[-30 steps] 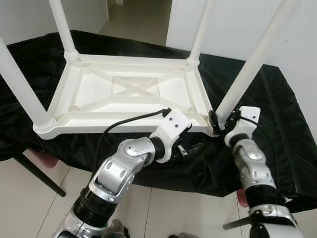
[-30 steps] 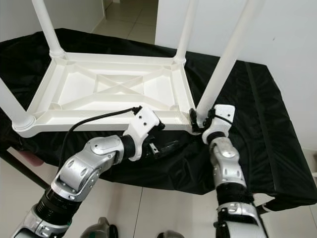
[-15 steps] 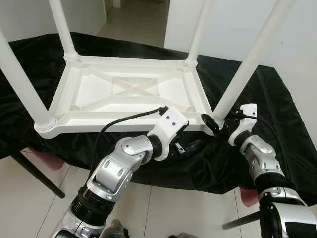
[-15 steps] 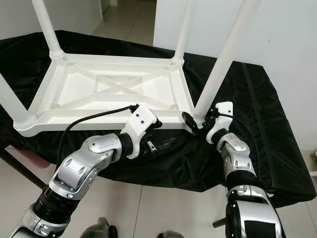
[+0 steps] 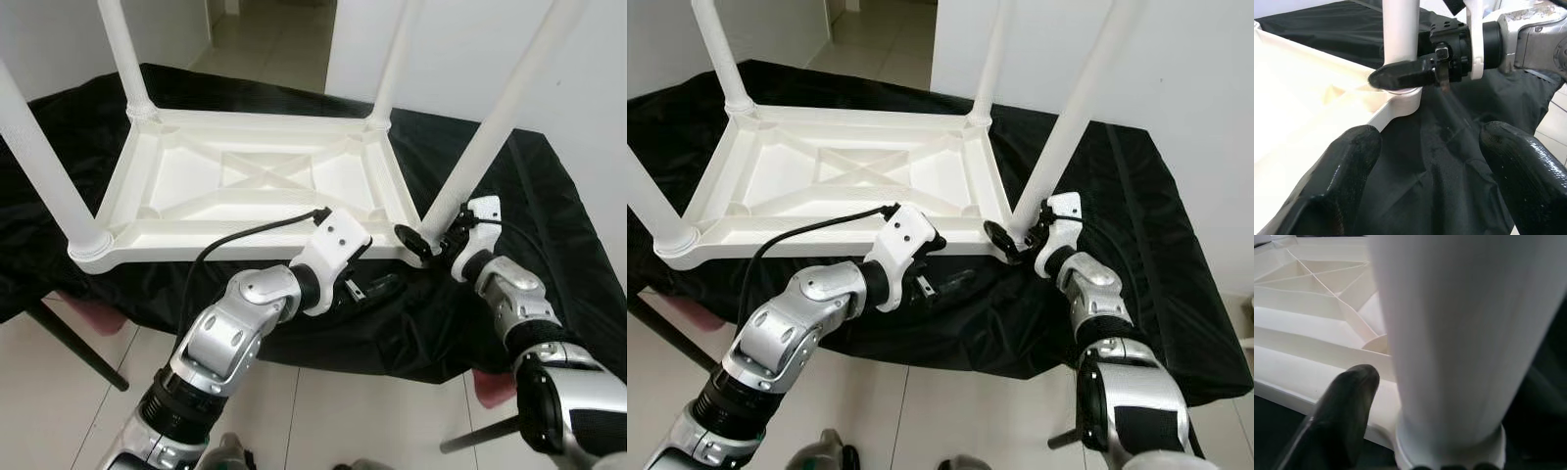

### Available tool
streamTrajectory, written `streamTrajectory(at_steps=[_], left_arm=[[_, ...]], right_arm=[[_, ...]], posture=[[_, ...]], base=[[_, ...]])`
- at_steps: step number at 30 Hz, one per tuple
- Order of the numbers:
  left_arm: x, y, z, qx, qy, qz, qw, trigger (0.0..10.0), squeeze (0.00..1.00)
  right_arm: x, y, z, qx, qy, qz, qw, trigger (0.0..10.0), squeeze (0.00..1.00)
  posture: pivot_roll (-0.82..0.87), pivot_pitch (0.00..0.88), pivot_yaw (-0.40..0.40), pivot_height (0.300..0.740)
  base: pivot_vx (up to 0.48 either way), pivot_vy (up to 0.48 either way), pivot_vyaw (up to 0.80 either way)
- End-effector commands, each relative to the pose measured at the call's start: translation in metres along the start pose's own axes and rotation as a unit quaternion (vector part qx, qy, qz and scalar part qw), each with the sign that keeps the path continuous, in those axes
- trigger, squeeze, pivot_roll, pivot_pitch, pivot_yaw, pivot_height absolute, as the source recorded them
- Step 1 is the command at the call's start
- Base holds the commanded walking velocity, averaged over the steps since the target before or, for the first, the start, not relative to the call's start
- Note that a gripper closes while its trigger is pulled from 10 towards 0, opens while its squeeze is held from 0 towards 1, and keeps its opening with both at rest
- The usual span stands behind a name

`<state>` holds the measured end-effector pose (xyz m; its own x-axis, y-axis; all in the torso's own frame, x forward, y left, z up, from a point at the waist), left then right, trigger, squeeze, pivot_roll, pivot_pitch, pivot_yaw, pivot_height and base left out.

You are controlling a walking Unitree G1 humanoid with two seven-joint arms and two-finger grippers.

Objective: Building children table

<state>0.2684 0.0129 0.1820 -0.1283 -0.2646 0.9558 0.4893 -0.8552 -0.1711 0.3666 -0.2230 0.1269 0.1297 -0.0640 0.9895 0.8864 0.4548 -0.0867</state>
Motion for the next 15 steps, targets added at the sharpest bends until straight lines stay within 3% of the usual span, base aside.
streamTrajectory(at_steps=[1, 2, 3, 15], left_arm=[[0.0025, -0.0002, 0.0013, 0.015, 0.006, 0.0, 1.0, 10.0, 0.0], [0.0025, -0.0002, 0.0013, 0.015, 0.006, 0.0, 1.0, 10.0, 0.0], [0.0024, -0.0003, 0.0013, 0.015, 0.006, 0.0, 1.0, 10.0, 0.0], [0.0025, 0.0006, -0.0003, 0.008, 0.005, 0.0, 1.0, 10.0, 0.0]], right_arm=[[-0.01, -0.0023, -0.0004, 0.002, 0.001, 0.028, 1.0, 2.9, 0.0], [-0.01, -0.0023, -0.0004, 0.002, 0.001, 0.028, 1.0, 2.9, 0.0], [-0.0111, -0.0025, -0.0008, 0.002, 0.0, 0.032, 0.999, 0.0, 0.0], [-0.0186, -0.0122, -0.006, 0.006, 0.007, 0.039, 0.999, 0.0, 0.0]], posture=[[0.08, 0.013, -0.053, 0.74], [0.08, 0.013, -0.053, 0.74], [0.08, 0.013, -0.053, 0.74], [0.06, 0.017, -0.045, 0.74]], base=[[0.0, 0.0, 0.0], [0.0, 0.0, 0.0], [0.0, 0.0, 0.0], [0.0, 0.0, 0.0]])
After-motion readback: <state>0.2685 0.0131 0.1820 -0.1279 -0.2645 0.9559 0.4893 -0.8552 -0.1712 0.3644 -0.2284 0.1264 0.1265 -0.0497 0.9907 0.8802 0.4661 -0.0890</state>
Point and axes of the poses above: a point about 5 cm out from each wrist's last joint towards the gripper, its own y axis pointing out of the wrist towards the gripper, its own x axis along the axis of the wrist's last joint, z = x × y, the point moved 1 cm from there along y, pointing out of the wrist towards the gripper, and after that the axes turned 9 degrees about y, right-handed, at the moved point
